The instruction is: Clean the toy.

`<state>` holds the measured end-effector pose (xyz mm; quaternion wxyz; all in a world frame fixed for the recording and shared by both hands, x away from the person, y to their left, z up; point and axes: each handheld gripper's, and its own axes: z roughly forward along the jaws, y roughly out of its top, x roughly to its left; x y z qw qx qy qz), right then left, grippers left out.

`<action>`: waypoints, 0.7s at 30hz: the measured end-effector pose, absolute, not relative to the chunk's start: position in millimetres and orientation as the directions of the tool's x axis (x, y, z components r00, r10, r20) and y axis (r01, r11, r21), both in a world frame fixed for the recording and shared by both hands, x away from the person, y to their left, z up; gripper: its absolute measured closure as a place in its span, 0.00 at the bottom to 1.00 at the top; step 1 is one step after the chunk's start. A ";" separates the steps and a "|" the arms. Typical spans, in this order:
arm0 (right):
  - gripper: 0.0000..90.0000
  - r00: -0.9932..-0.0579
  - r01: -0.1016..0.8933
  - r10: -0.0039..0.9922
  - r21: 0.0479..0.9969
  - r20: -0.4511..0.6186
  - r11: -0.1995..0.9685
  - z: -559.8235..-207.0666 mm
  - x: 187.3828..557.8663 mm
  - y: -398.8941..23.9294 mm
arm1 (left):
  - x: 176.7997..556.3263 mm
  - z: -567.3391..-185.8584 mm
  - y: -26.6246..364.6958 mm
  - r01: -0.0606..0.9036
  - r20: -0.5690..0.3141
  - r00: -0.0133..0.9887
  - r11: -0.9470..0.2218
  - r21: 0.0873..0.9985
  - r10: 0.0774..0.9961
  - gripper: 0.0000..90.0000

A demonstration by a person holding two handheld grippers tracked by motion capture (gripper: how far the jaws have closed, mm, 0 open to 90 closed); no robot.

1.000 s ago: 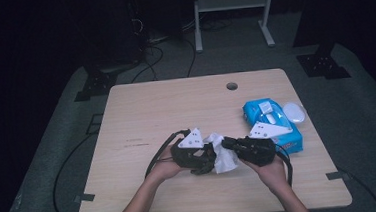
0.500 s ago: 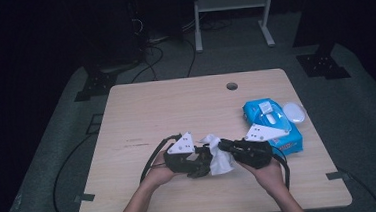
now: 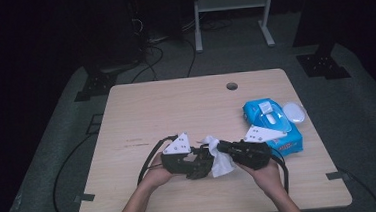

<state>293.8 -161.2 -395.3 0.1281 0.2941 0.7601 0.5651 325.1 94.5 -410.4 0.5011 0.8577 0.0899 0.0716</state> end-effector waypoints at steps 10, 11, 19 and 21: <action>0.93 -0.774 0.339 0.613 0.922 0.162 0.185 -405.4 297.3 -170.8 | 324.3 -412.6 91.7 0.076 0.036 0.976 -0.492 0.867 0.216 0.65; 0.93 -0.781 0.332 0.602 0.926 0.164 0.178 -402.5 295.8 -169.8 | 324.3 -412.5 91.5 0.076 0.038 0.975 -0.492 0.867 0.218 0.65; 0.93 -0.776 0.348 0.606 0.920 0.173 0.182 -409.6 298.6 -171.8 | 324.2 -413.4 92.8 0.087 0.028 0.974 -0.490 0.867 0.223 0.65; 0.93 -0.767 0.372 0.609 0.913 0.202 0.166 -414.6 300.1 -175.7 | 324.2 -413.4 91.9 0.082 0.033 0.975 -0.490 0.868 0.222 0.65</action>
